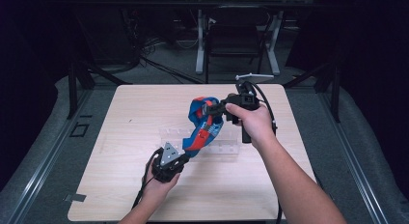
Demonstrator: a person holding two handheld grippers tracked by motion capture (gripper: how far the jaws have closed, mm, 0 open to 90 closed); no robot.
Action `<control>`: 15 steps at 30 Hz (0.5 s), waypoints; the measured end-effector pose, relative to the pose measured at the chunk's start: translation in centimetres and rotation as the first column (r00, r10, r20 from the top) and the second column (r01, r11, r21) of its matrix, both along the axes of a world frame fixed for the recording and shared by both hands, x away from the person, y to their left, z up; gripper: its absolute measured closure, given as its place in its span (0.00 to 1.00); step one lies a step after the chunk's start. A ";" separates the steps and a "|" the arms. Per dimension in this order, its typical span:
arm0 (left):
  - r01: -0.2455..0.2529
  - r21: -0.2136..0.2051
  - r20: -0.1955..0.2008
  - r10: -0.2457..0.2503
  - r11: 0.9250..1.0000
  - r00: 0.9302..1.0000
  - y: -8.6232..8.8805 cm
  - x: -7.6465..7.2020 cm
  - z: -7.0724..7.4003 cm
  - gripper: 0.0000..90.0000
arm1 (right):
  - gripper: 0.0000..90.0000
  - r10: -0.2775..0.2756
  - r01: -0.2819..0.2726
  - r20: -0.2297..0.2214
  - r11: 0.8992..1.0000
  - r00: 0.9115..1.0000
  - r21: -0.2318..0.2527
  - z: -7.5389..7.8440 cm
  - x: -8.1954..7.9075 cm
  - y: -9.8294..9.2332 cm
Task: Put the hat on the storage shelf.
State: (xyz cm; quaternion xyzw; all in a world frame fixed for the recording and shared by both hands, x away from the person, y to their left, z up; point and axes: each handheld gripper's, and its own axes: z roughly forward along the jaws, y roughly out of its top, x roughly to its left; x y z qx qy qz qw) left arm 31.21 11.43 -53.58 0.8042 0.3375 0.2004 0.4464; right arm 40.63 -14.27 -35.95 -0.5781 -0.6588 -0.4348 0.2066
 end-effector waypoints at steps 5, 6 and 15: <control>-0.001 -0.006 -0.001 0.001 1.000 1.000 0.4 -0.2 0.3 0.86 | 0.86 -0.003 0.003 0.007 1.000 1.000 -0.008 0.1 -0.1 -0.2; -0.005 -0.009 -0.001 0.005 1.000 1.000 0.4 -0.2 0.3 0.84 | 0.86 -0.010 0.010 0.007 1.000 1.000 -0.008 0.1 -0.1 -0.2; -0.030 -0.019 -0.010 0.030 0.999 1.000 1.4 -0.5 0.6 0.67 | 0.81 -0.030 0.030 0.019 0.999 0.999 -0.023 0.0 -0.2 -1.0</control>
